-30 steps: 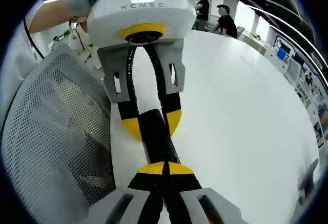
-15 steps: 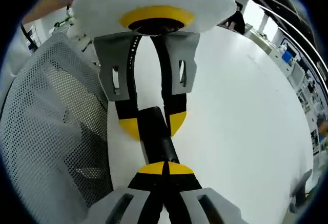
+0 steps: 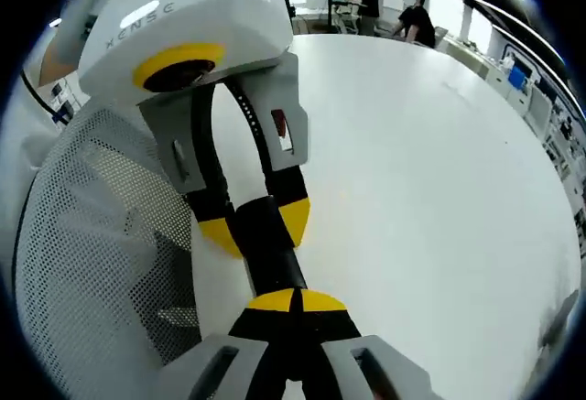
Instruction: Press the specified remote control buttons in sequence, fully releasing each button before pressing the next.
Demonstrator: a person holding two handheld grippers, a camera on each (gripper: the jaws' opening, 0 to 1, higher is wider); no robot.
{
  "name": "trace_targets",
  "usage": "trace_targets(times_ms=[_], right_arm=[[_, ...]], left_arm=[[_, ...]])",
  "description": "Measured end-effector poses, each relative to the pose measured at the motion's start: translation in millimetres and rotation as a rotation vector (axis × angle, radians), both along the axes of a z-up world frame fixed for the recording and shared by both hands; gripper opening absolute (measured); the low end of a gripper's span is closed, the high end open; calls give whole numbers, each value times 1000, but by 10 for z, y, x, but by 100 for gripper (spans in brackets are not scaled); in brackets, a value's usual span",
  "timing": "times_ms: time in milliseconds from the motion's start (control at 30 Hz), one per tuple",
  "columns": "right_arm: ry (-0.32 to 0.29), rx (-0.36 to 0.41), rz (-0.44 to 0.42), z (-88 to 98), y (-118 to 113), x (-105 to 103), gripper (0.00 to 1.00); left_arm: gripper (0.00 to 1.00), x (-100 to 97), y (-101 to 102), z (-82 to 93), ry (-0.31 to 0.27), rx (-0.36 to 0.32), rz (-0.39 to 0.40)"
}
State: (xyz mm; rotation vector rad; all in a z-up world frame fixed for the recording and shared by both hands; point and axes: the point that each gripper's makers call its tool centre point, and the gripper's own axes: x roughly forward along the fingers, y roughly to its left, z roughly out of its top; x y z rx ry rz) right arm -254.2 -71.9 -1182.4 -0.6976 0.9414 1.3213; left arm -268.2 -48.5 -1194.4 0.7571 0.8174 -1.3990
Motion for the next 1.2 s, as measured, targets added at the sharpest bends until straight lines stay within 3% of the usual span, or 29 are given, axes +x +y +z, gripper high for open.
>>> trace_targets(times_ms=[267, 400, 500, 700, 833, 900, 1000, 1200], right_arm=[[69, -114, 15, -41, 19, 32, 0], [87, -135, 7, -51, 17, 53, 0], [90, -89, -31, -58, 17, 68, 0], [52, 82, -101, -14, 13, 52, 0], [77, 122, -94, 10, 0, -33, 0], [79, 123, -63, 27, 21, -101, 0], [22, 111, 21, 45, 67, -148, 0], [-34, 68, 81, 14, 101, -158, 0]], left_arm=[[25, 4, -5, 6, 10, -8, -2], [25, 7, -8, 8, 15, -20, 7], [25, 10, -10, 10, 19, -35, 22], [25, 6, -12, 11, 8, -58, 24], [24, -4, -15, 12, -3, -56, 6], [24, -4, -14, 13, -3, -56, 1], [24, -8, -14, 15, -3, -56, -10], [24, -10, -11, 17, -4, -54, -26]])
